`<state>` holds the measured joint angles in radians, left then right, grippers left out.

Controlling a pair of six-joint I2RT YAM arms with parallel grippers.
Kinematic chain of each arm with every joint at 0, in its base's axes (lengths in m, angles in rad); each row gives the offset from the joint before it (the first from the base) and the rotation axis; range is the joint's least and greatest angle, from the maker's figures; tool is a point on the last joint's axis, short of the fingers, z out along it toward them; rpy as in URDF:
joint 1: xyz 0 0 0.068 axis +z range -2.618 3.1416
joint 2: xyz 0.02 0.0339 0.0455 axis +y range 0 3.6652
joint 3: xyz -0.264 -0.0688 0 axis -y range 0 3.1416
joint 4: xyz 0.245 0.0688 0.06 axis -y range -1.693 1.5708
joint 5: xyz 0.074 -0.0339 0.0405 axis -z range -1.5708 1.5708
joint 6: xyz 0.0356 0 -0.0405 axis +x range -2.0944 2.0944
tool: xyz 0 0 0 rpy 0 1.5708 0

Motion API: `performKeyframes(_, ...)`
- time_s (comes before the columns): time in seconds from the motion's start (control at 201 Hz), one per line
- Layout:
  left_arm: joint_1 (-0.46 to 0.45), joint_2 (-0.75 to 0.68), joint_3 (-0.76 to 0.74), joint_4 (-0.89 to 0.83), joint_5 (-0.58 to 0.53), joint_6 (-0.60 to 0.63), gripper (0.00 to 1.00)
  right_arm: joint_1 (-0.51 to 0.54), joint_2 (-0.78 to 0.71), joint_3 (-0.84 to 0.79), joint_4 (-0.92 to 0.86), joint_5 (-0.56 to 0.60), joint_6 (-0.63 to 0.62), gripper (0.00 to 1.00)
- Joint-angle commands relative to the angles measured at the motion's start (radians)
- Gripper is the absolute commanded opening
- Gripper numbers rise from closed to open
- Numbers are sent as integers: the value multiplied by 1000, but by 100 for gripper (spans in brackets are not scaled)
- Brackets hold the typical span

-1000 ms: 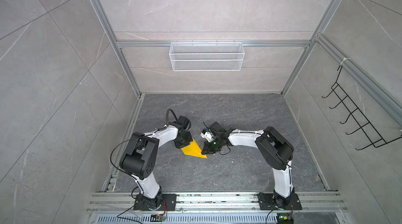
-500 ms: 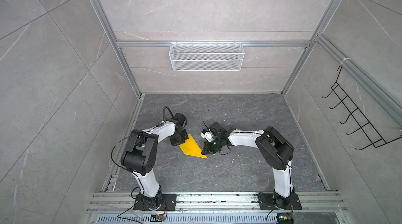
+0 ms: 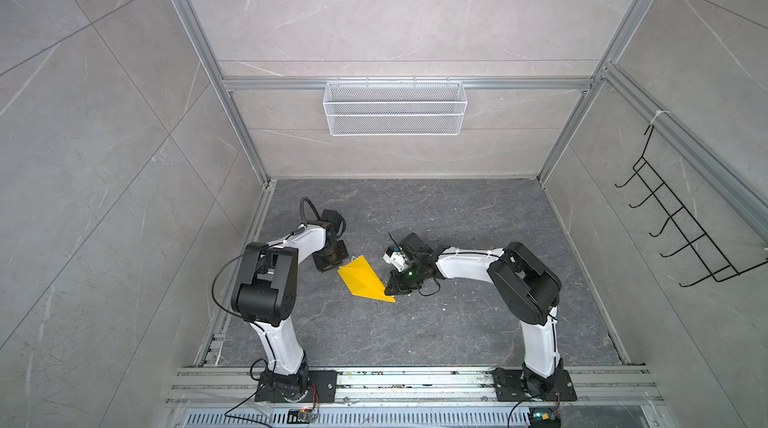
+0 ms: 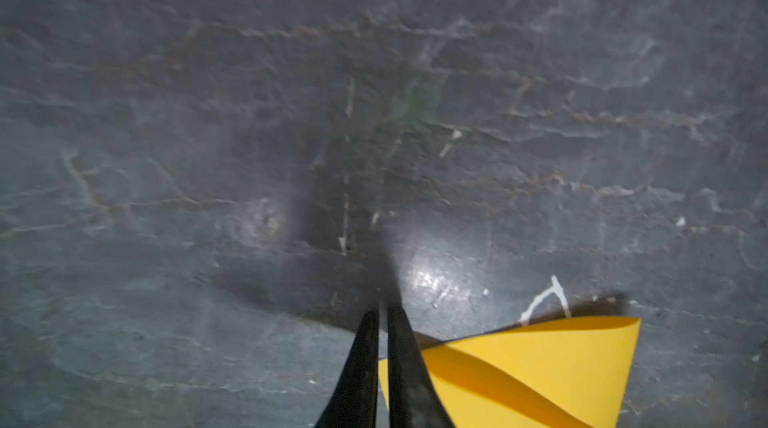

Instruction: Fold a paper plane with a square sheet of paper (pick it up from the middle)

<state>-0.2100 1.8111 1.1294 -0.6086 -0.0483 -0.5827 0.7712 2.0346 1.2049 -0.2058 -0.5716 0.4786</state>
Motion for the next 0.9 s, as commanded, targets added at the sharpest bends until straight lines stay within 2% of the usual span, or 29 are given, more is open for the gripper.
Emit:
performKeyframes(0.0,5,-99,2,-22,-1,34,14,5,93,-36,-112,147,-5,2)
performKeyframes(0.214,-27,-304,-113,50,192,-26,19,5,84,-27,-107,146,-11,3)
performKeyframes(0.368,-69,-323,-236,199,334,-135,19,4,72,-31,-80,138,-14,4)
performKeyframes(0.583,-138,-237,-270,257,325,-170,15,4,32,-55,14,94,5,4)
performKeyframes(0.891,-144,-187,-305,322,265,-195,11,7,-6,-64,83,50,19,5)
